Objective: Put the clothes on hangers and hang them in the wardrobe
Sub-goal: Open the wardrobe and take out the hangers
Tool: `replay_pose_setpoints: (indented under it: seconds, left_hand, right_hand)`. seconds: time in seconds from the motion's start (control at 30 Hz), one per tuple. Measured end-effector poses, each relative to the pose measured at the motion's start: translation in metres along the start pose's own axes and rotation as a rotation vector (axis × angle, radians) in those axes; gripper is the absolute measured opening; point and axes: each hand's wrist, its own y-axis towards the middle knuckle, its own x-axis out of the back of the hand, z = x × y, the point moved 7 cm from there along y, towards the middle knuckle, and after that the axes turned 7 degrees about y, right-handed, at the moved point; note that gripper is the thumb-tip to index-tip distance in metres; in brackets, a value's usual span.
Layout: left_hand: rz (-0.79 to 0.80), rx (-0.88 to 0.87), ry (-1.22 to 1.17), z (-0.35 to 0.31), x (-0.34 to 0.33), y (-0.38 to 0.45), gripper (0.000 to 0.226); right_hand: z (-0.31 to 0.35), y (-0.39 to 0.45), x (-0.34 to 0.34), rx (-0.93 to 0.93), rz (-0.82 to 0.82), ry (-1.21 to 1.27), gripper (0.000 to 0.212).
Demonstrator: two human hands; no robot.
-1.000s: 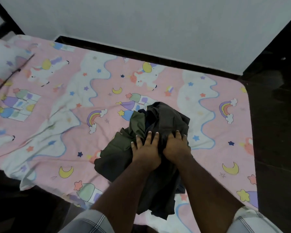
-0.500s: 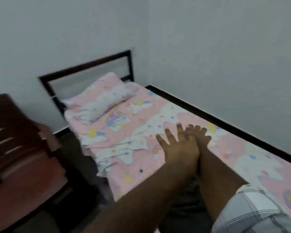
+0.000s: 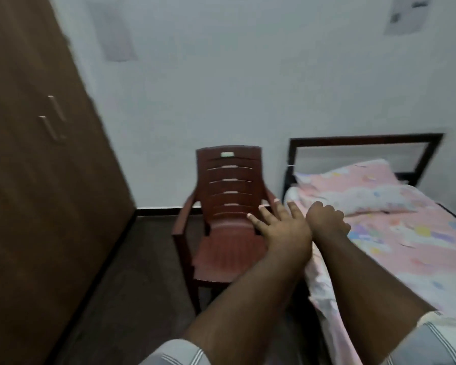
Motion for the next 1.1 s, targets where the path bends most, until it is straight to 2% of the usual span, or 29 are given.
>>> replay_pose_setpoints:
  seconds: [0.2,0.5,0.67,0.87,1.1]
  left_hand:
    - [-0.008,0.259,0.044,0.247,0.007,0.010,0.085]
    - [-0.111,0.598,0.041,0.513,0.024,-0.025,0.080]
    - [-0.166,0.755,0.062,0.617,0.042,-0.039,0.082]
    - [-0.287,0.918,0.052,0.717,0.065,-0.039,0.071]
    - [-0.421,1.205,-0.023,0.815,0.078,-0.100,0.071]
  right_hand:
    - [0.203,-0.064,-0.078,0.275,0.096,-0.046,0.045]
    - [0.455,-0.185,-0.190,0.690,0.246,-0.018,0.045]
    - [0.559,-0.237,-0.242,0.873,0.335,-0.039,0.053]
    - [0.671,-0.289,-0.278,1.142,0.397,-0.010,0.053]
    - [0.754,-0.385,-0.312,1.376,0.599,0.111,0.046]
